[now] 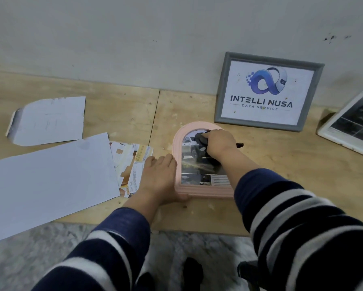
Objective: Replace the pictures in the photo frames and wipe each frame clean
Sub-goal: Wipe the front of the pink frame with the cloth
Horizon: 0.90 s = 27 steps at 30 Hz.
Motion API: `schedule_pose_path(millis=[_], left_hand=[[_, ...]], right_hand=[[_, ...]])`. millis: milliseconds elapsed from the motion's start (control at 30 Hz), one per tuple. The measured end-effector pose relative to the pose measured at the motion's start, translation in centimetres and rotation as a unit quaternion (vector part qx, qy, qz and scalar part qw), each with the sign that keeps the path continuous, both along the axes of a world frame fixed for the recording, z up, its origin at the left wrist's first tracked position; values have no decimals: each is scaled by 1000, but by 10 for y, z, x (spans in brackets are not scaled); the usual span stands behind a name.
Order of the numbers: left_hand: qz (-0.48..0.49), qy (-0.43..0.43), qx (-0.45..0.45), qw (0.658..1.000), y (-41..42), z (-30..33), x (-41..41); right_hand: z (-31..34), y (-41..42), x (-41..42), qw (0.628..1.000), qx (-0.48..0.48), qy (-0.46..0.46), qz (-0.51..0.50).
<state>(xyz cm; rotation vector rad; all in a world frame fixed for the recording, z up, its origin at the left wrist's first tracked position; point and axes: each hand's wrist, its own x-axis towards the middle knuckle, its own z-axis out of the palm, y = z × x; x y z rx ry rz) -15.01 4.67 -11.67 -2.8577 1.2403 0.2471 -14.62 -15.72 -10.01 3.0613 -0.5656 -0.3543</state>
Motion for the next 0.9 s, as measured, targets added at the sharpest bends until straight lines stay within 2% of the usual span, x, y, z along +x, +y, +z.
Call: schedule_pose_path(millis=[300,733,800,833,900], left_hand=[[16,16,13,1000,-3,5,-2],[28,30,10,999,-2,3,-5],[31,34,2,999,-2,3,-5],[32,37,1,999,-2,3,-5],[30,48,4,998,-3,4,-5]], right_hand=[[-3,12,-30,1000,-24,10,-5],[2,39,-75,996,49,-3,-70],[8,37,-80,990,96,0,-100],[10,33,-81,979,156,-9,-130],[17,24,-85,919,315,-70,-225]])
